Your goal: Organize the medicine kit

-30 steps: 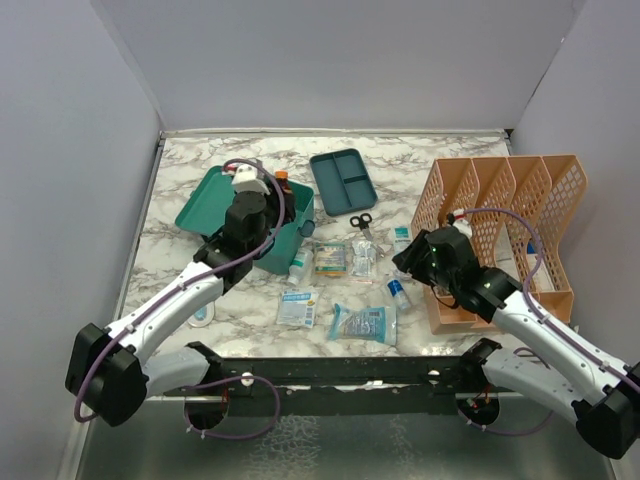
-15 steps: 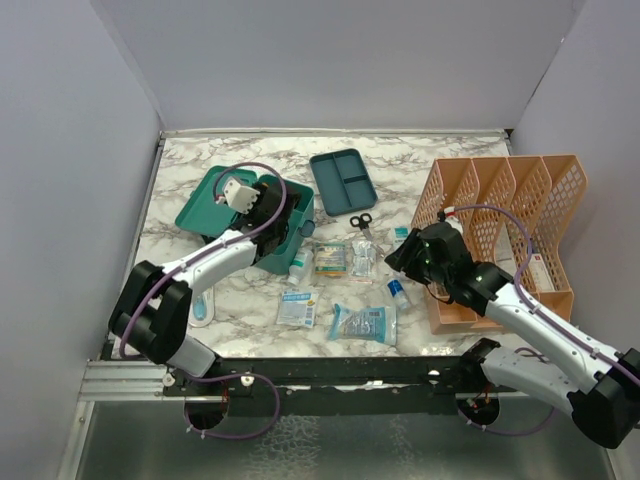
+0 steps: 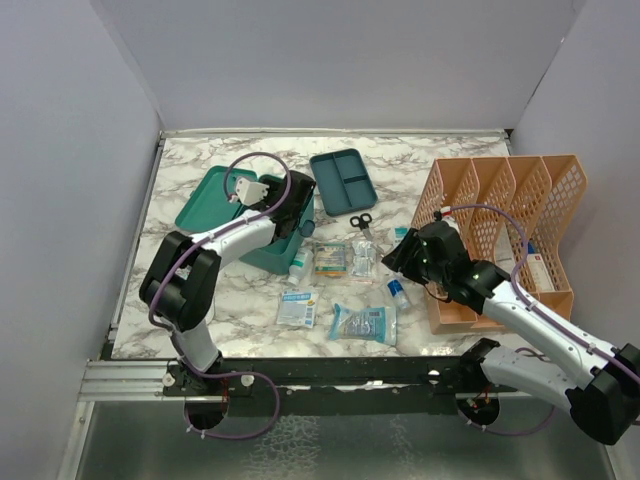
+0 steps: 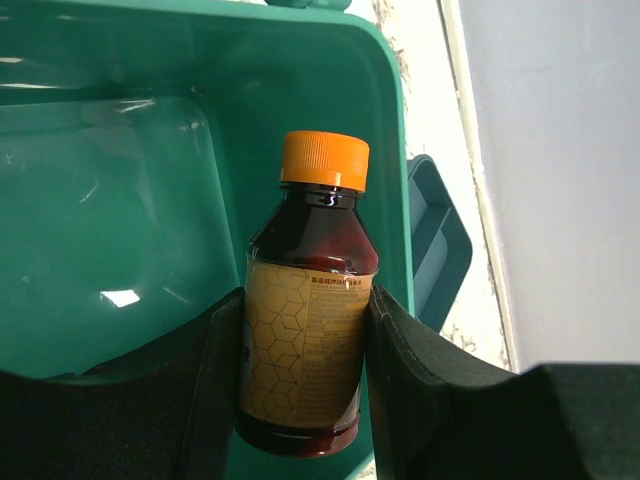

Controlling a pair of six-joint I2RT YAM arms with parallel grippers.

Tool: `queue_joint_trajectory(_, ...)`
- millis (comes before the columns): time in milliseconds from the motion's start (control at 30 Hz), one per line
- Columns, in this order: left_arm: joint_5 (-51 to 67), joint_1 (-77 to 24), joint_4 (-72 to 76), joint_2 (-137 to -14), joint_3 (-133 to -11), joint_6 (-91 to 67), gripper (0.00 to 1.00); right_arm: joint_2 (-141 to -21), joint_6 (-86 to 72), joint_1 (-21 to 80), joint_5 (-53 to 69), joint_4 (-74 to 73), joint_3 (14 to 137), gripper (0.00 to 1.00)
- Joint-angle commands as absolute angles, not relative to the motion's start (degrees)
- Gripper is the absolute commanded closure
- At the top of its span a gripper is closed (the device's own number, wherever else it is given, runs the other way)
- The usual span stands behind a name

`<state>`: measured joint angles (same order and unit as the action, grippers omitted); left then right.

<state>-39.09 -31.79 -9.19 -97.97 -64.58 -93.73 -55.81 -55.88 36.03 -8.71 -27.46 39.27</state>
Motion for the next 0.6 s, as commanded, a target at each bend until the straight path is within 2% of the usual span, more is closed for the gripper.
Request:
queue_joint_trajectory(0,-37.36,-31.16,-11.83,-100.69,-68.05,-94.45,0.62,-55.29,-55.84,36.21,-8.01,-25.99,41.22,0.53)
queue_joint_trajectory(100,-36.30,-30.89,-12.72,-103.21,-70.32,-91.29,0.60,-55.83,-55.64,36.21,-8.66,-26.00,41.72,0.53)
queue_joint_trajectory(333,-35.29,-30.43,-12.29,-104.98,-72.29,-86.27,0.42,-57.33,-55.98,36.21,-8.04,-25.45,42.19,0.53)
queue_joint_trajectory(567,-35.16,-30.10,-10.57,-105.73,-72.36,-82.50,0.41,-57.20,-56.31,36.21,-8.75,-25.74,42.76,0.53)
